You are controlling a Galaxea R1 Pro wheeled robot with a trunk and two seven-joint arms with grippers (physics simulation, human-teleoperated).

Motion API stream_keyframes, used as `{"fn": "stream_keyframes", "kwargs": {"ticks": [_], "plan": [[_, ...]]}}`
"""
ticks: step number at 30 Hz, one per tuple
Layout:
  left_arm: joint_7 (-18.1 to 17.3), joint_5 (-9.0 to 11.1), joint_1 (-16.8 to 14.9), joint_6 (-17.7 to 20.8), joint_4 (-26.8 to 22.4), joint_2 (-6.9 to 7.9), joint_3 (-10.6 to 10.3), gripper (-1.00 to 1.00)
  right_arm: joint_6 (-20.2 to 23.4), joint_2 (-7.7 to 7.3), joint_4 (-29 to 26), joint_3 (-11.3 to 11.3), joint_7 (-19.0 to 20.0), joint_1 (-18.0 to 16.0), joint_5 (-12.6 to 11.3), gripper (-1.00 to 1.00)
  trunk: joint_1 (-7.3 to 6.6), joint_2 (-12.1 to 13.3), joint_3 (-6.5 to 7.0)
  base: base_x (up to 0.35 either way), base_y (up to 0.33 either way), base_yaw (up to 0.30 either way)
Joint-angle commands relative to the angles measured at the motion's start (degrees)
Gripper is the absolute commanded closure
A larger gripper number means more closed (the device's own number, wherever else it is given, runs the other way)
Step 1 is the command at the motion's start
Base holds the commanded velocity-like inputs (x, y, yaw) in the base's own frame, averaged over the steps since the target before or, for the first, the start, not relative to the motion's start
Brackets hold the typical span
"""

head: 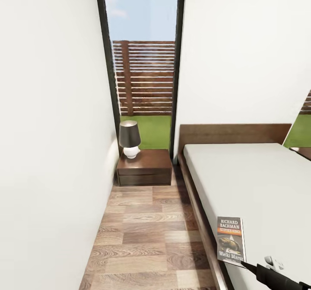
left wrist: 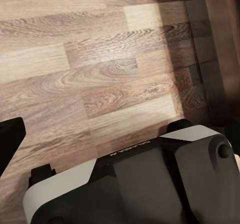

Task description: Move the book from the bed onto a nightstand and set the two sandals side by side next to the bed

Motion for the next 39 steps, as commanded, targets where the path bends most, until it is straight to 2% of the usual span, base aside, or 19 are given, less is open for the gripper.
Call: {"fn": "stream_keyframes", "kwargs": {"ticks": [1, 11, 39], "plan": [[-0.08, -0.51, -0.06, -0.39, 0.05, 0.00, 0.16, -1.00, 0.20, 0.01, 0.18, 0.41, 0.32, -0.11, -0.58, 1.00, 0.04, -0.13, -0.13, 0.002, 0.000, 0.000], [-0.08, -0.51, -0.06, -0.43, 0.05, 0.02, 0.19, -1.00, 0.23, 0.01, 0.18, 0.41, 0.26, -0.11, -0.55, 1.00, 0.04, -0.13, -0.13, 0.054, 0.000, 0.000], [-0.08, -0.51, -0.06, -0.48, 0.05, 0.02, 0.15, -1.00, 0.28, 0.06, 0.18, 0.41, 0.26, -0.11, -0.53, 1.00, 0.04, -0.13, -0.13, 0.316, 0.000, 0.000]]}}
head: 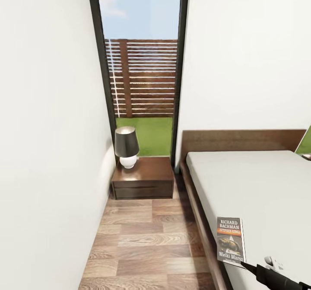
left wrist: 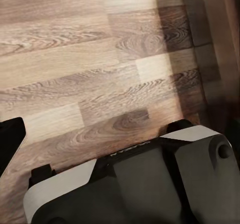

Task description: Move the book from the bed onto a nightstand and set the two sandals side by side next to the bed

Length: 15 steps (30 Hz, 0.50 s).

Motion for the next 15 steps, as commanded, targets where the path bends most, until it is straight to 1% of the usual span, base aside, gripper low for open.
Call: {"fn": "stream_keyframes", "kwargs": {"ticks": [1, 15], "plan": [[-0.08, -0.51, -0.06, -0.39, 0.05, 0.00, 0.16, -1.00, 0.18, 0.03, 0.17, 0.16, 0.31, -0.12, -0.67, 1.00, 0.07, -0.13, -0.13, 0.324, 0.000, 0.000], [-0.08, -0.51, -0.06, -0.39, 0.05, -0.01, 0.16, -1.00, 0.21, 0.02, 0.17, 0.16, 0.37, -0.12, -0.67, 1.00, 0.07, -0.13, -0.13, 0.323, 0.000, 0.000]]}}
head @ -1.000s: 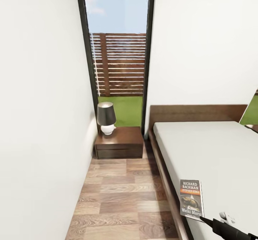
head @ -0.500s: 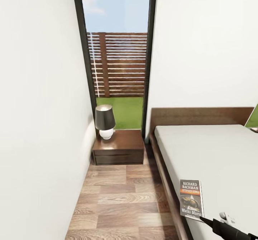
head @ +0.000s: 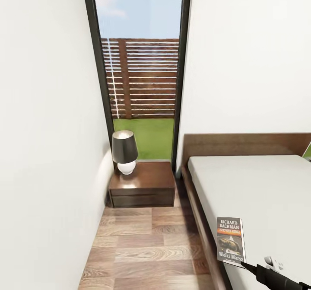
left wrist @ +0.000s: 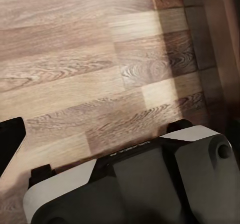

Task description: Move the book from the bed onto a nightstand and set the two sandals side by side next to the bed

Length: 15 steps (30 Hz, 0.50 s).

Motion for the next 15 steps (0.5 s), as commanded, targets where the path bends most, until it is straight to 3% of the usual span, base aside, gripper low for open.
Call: {"fn": "stream_keyframes", "kwargs": {"ticks": [1, 15], "plan": [[-0.08, -0.51, -0.06, -0.39, 0.05, 0.02, 0.16, -1.00, 0.20, 0.00, 0.17, 0.16, 0.29, -0.12, -0.70, 1.00, 0.07, -0.13, -0.13, 0.323, 0.000, 0.000], [-0.08, -0.51, -0.06, -0.39, 0.05, 0.04, 0.16, -1.00, 0.20, 0.02, 0.17, 0.16, 0.26, -0.12, -0.67, 1.00, 0.07, -0.13, -0.13, 0.324, 0.000, 0.000]]}}
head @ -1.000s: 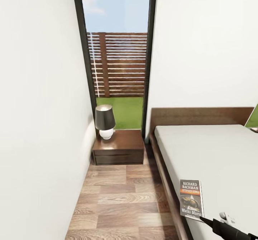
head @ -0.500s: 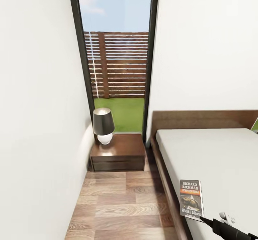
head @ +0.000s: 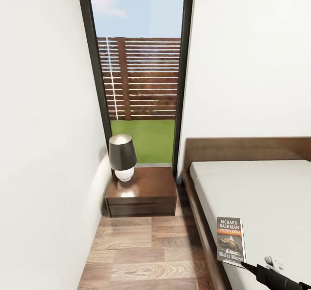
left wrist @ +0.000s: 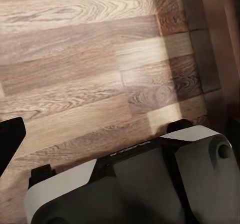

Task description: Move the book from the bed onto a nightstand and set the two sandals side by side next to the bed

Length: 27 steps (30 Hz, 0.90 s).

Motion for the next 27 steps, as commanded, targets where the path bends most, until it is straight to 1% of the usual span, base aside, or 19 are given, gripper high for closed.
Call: {"fn": "stream_keyframes", "kwargs": {"ticks": [1, 27], "plan": [[-0.07, -0.51, -0.06, -0.39, 0.05, 0.02, 0.16, -1.00, 0.21, -0.02, 0.17, 0.16, 0.31, -0.12, -0.67, 1.00, 0.07, -0.13, -0.13, 0.324, 0.000, 0.000], [-0.07, -0.51, -0.06, -0.39, 0.05, 0.01, 0.16, -1.00, 0.21, 0.02, 0.17, 0.16, 0.22, -0.12, -0.66, 1.00, 0.07, -0.13, -0.13, 0.324, 0.000, 0.000]]}}
